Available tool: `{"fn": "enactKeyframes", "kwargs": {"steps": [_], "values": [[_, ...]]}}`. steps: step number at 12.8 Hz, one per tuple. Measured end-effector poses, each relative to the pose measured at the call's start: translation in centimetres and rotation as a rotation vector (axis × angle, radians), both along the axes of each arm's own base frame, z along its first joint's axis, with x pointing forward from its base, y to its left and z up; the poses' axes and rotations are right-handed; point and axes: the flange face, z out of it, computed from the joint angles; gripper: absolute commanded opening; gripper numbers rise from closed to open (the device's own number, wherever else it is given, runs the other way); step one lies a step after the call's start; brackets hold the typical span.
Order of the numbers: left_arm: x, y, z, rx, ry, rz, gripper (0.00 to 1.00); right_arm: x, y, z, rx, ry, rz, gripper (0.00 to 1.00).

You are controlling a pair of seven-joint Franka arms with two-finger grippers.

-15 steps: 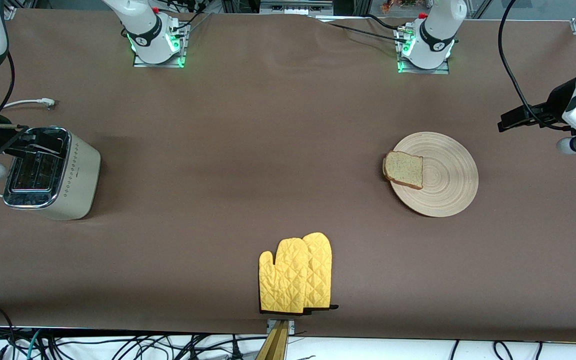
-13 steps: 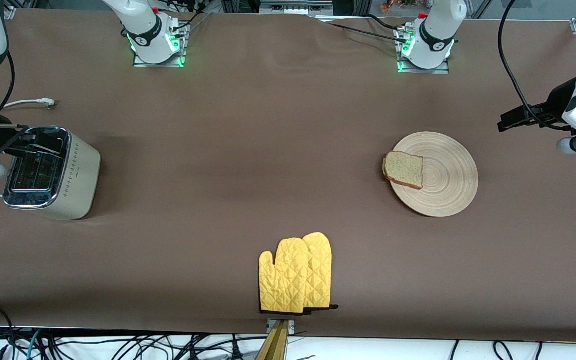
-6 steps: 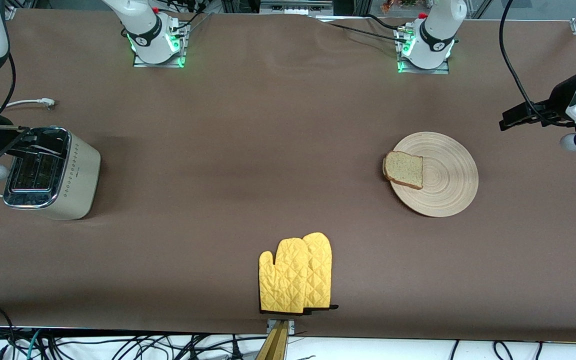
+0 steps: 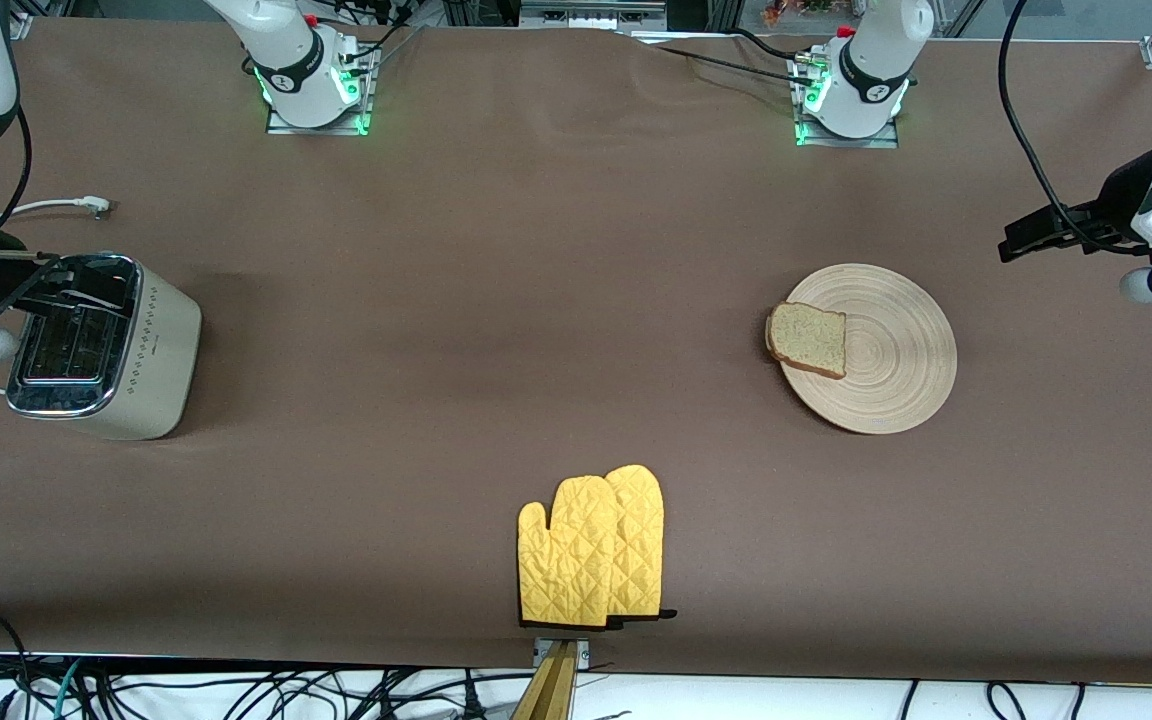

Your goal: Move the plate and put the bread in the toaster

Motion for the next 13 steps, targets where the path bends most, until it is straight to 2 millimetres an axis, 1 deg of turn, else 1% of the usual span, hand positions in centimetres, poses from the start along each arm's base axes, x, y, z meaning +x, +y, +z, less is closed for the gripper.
{"fn": "enactKeyframes", "kwargs": {"steps": [13], "values": [[0.03, -0.28, -0.07, 0.003, 0.002, 0.016, 1.00, 0.00, 0.00, 0.00, 0.000, 0.000, 0.000, 1.00]]}}
